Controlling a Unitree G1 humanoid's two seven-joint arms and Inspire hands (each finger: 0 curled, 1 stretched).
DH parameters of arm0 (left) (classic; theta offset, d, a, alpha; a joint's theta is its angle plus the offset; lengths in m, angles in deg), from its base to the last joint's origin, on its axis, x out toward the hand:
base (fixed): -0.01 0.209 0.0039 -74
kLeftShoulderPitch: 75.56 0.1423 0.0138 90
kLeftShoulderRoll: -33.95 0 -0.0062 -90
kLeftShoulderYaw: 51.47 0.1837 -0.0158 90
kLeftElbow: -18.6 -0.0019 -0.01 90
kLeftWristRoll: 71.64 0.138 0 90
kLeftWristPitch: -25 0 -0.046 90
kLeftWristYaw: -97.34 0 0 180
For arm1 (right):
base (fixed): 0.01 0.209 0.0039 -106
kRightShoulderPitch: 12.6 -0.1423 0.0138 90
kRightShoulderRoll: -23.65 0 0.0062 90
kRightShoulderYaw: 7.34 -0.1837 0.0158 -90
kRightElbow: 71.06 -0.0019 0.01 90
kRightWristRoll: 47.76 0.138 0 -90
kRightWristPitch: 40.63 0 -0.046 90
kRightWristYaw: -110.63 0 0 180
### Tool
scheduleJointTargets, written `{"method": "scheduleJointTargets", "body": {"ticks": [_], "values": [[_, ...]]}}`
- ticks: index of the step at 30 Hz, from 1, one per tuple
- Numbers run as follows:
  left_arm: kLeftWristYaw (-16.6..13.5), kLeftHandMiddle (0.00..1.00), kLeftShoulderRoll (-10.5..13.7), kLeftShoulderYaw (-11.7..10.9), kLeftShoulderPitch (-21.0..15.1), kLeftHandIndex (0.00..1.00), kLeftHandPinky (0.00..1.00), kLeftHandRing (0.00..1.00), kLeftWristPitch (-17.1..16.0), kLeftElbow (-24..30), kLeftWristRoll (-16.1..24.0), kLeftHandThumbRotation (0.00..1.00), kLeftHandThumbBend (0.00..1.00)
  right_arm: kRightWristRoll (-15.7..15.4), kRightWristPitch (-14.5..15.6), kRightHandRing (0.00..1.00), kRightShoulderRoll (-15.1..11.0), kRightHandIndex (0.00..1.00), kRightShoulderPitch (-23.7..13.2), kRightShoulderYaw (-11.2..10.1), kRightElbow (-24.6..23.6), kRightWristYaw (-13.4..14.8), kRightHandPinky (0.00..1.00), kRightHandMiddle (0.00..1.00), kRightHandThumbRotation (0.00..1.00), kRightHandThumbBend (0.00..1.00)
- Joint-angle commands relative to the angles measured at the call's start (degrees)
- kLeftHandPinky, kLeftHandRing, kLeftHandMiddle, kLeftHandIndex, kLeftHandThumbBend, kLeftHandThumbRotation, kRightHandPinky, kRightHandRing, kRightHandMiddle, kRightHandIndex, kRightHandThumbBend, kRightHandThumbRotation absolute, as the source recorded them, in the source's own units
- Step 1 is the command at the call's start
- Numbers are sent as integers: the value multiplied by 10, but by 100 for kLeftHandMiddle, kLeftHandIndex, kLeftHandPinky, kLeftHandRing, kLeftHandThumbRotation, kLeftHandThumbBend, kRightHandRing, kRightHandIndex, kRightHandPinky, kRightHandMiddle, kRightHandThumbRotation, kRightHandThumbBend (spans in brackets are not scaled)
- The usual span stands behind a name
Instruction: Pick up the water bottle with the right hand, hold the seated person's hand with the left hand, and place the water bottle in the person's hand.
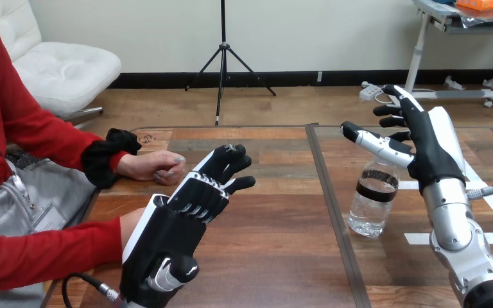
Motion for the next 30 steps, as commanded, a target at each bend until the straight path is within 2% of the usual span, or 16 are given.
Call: {"method": "scheduleJointTargets", "body": {"ticks": [1,6,12,15,21,30], "values": [[5,94,-14,-9,-40,91,86,93,-1,17,-8,71,95,10,-15,74,4,89,-9,-13,3,9,61,77,59,100],[0,94,-14,-9,-38,91,85,93,-3,20,-5,72,95,10,-1,74,4,89,-7,-14,1,7,61,78,60,100],[1,94,-13,-8,-39,91,85,93,-2,22,-6,72,96,19,0,76,7,90,-1,-16,-4,0,62,79,57,100],[6,94,-10,-6,-39,91,86,93,9,23,-7,71,96,29,-3,76,10,90,2,-22,-1,-8,63,80,55,100],[2,94,-10,-7,-38,92,87,93,5,24,-4,71,96,29,0,78,14,89,5,-23,4,-8,63,81,52,100],[3,94,-9,-6,-38,91,87,93,7,26,-5,72,96,35,-13,78,22,90,12,-28,15,-17,64,81,49,100]]}}
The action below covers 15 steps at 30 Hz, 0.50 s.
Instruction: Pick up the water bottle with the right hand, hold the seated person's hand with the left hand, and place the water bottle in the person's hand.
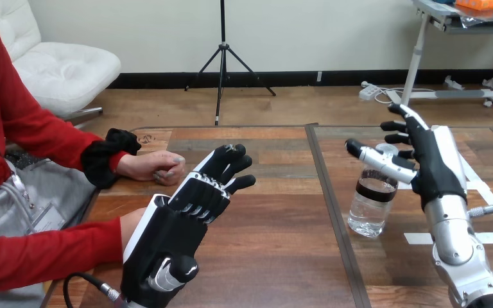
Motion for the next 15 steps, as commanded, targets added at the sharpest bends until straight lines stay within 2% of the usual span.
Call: {"method": "scheduleJointTargets", "body": {"ticks": [1,6,15], "values": [[-3,94,-10,-7,-37,91,87,93,0,24,-3,72,96,13,-15,78,12,90,-13,-11,5,0,65,80,49,100],[-9,94,-11,-8,-36,91,86,92,-8,24,-2,72,95,12,0,78,17,90,-11,-9,5,3,66,80,46,100],[-7,94,-7,-5,-33,91,86,93,2,29,-1,72,95,4,-6,80,22,90,-6,-1,18,10,69,81,46,100]]}}
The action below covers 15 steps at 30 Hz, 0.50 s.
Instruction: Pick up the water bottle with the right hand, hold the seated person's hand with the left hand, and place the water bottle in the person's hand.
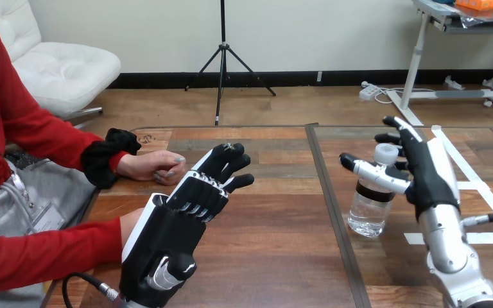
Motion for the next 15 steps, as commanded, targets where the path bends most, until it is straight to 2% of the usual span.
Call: {"method": "scheduleJointTargets", "body": {"ticks": [1,3,9,15], "values": [[-1,94,-8,-5,-33,91,86,93,3,27,-2,72,95,-1,-2,80,9,90,-10,-1,1,6,70,81,46,100],[-1,94,-8,-5,-33,91,86,93,3,26,-2,72,94,-1,3,81,10,91,-10,0,2,3,71,82,47,100],[-3,94,-9,-6,-31,91,86,93,-2,29,-2,73,94,6,-12,82,18,91,-3,-4,10,-1,73,83,45,100],[-3,94,-6,-5,-30,91,87,93,1,30,-1,73,95,-9,-5,82,22,91,2,5,11,14,73,83,43,100]]}}
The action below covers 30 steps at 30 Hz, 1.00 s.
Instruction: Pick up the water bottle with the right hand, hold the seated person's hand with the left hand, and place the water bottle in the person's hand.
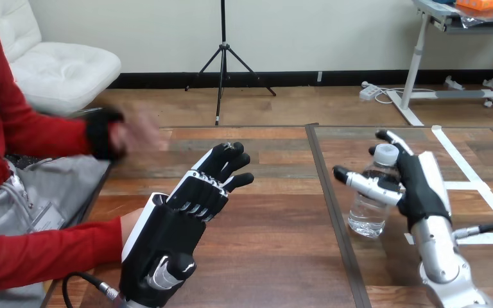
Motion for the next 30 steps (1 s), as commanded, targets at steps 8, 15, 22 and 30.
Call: {"method": "scheduleJointTargets", "body": {"ticks": [8,15,22,30], "values": [[-3,94,-6,-4,-28,91,87,93,3,31,-1,73,95,2,-6,82,18,91,-6,-5,6,10,74,83,41,100],[2,94,-7,-5,-28,92,87,93,1,32,-3,74,94,-2,-7,82,21,92,-3,-3,15,10,74,84,39,100],[5,94,-5,-5,-28,91,88,94,6,32,-5,74,95,1,-7,83,27,92,1,-4,23,9,75,85,37,100],[9,94,-4,-6,-27,92,88,94,16,36,-7,72,95,-1,-3,84,31,91,2,-3,32,12,77,85,36,100]]}}
